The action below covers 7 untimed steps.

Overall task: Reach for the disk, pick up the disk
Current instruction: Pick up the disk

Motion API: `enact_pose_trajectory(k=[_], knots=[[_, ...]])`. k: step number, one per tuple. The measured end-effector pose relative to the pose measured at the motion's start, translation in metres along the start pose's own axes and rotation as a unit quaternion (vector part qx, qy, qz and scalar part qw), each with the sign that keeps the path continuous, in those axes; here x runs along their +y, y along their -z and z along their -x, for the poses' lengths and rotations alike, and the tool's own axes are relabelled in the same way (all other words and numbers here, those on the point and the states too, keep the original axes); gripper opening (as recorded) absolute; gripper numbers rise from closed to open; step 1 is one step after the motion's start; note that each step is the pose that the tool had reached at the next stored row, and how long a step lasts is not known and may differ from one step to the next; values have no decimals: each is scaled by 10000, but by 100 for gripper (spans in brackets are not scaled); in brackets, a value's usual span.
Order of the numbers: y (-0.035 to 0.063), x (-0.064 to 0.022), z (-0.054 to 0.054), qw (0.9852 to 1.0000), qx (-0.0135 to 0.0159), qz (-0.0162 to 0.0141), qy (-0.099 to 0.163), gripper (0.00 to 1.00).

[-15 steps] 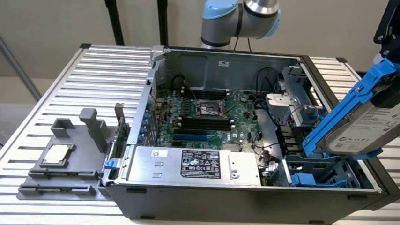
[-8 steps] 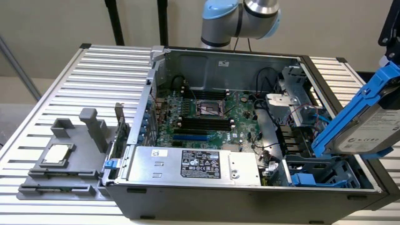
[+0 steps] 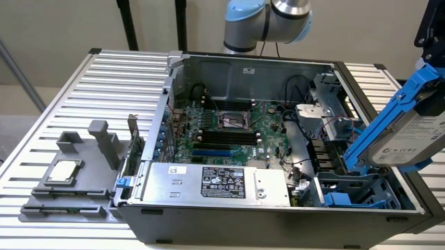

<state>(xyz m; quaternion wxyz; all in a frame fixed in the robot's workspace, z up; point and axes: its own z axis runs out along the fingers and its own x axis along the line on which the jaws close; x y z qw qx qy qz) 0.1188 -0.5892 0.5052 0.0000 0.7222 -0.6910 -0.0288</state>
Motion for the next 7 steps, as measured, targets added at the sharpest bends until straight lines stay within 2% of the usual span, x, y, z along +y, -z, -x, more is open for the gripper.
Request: enact_pose_trajectory(k=[7], knots=[[0,2,0,10000,1,0,-1,33]])
